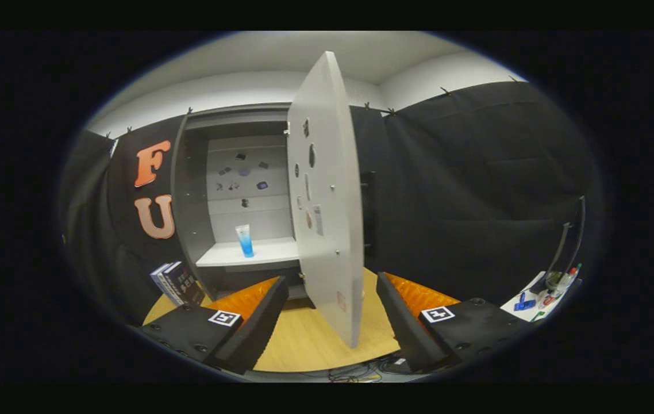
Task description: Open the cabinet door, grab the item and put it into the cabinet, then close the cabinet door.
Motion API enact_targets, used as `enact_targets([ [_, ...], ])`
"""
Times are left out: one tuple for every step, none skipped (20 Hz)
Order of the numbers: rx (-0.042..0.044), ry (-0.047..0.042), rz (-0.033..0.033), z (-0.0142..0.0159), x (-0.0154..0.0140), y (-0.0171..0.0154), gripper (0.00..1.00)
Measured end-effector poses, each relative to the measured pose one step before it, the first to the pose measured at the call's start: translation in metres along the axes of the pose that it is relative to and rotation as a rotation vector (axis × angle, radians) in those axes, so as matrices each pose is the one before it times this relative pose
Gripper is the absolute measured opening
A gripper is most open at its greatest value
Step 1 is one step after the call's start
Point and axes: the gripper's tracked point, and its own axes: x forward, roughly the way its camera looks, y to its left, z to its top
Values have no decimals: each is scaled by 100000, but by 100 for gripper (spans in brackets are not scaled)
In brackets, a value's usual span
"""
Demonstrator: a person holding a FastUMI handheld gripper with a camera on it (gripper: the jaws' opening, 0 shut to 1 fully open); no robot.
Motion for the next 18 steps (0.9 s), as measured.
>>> enact_targets([
  [-1035, 279, -1189, -120, 99, -1373, 99],
  [-158, 229, -590, -229, 223, -1176, 99],
  [360, 136, -528, -156, 339, -1156, 99],
  [373, 246, -498, -304, 437, -1131, 99],
  [264, -52, -759, -300, 746, -956, 98],
  [105, -189, -501, -319, 713, -939, 99],
  [-73, 302, -478, -396, 840, -713, 99],
  [-395, -149, 109, -306, 873, -481, 99],
  [-344, 590, -141, -382, 650, -493, 99],
  [-116, 472, 88, -360, 625, -392, 99],
  [107, 502, 60, -288, 727, -192, 99],
  [14, 932, 230, -462, 566, -111, 99],
  [-34, 1446, 460, -547, 660, 202, 99],
  [-61, 1260, 566, -495, 374, 182, 99],
  [-100, 900, 1012, -448, 116, 245, 98],
  [-155, 421, 1001, -151, 249, 411, 98],
  [-287, 299, 914, -109, 141, 399, 97],
  [-386, 402, 666, -145, 159, 330, 97],
])
